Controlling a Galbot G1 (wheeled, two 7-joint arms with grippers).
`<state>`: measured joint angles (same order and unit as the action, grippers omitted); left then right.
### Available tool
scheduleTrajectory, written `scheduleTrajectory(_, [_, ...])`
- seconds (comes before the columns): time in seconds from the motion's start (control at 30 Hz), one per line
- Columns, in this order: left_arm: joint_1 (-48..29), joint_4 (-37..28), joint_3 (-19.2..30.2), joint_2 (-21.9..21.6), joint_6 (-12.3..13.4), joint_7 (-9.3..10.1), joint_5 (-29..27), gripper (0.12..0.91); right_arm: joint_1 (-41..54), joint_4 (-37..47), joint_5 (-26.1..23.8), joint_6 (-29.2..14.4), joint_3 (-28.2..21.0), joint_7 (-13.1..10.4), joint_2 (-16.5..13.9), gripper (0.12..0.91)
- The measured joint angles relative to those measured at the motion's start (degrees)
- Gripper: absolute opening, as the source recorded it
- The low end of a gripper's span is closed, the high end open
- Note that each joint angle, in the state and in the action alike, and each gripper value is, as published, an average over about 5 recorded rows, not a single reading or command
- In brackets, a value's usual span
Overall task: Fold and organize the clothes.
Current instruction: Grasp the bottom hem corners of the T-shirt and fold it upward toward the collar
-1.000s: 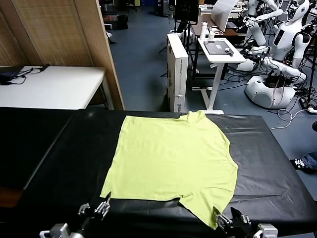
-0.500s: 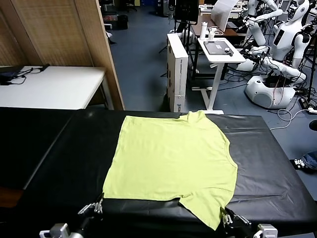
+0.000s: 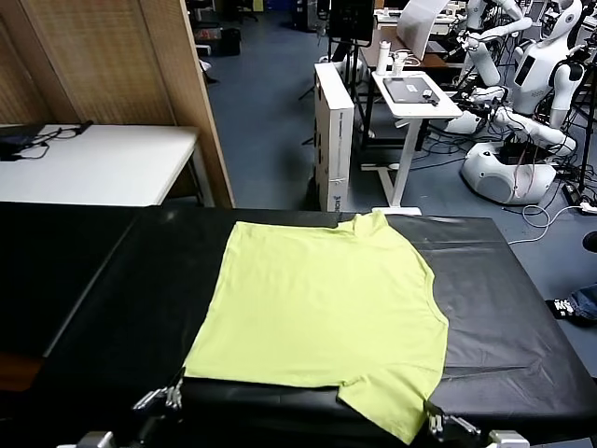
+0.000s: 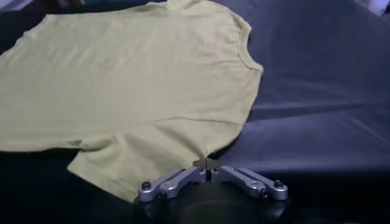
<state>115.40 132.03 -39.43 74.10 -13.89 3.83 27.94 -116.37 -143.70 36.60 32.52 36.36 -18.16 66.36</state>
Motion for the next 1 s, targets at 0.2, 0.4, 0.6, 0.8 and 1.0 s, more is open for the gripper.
scheduleTrajectory(0.2, [-1.62,0.88,0.57,2.16,-0.14,1.68,1.87,0.146,3.93,1.26,1.86,-2.83,0.85,2.77,-0.94,0.140])
scheduleTrajectory(0.4, [-7.65,-0.41,1.27,3.71,-1.32,3.07,4.74,0.146,10.95,4.36,2.91,-4.50,0.47,4.77,-2.58,0.140])
scheduleTrajectory(0.6, [-14.30,-2.30,2.55,4.10,-1.77,3.89,5.53,0.146,18.27,10.02,2.93,-5.71,-0.35,5.61,-4.62,0.140])
scheduleTrajectory(0.8, [-20.35,-5.08,4.03,3.60,-2.14,4.49,4.70,0.146,26.52,17.71,2.96,-6.28,-2.70,5.81,-6.12,0.140])
scheduleTrajectory(1.0, [-24.77,-8.31,5.59,2.55,-2.58,4.50,3.12,0.146,35.20,24.05,2.75,-6.20,-5.82,5.57,-7.18,0.140])
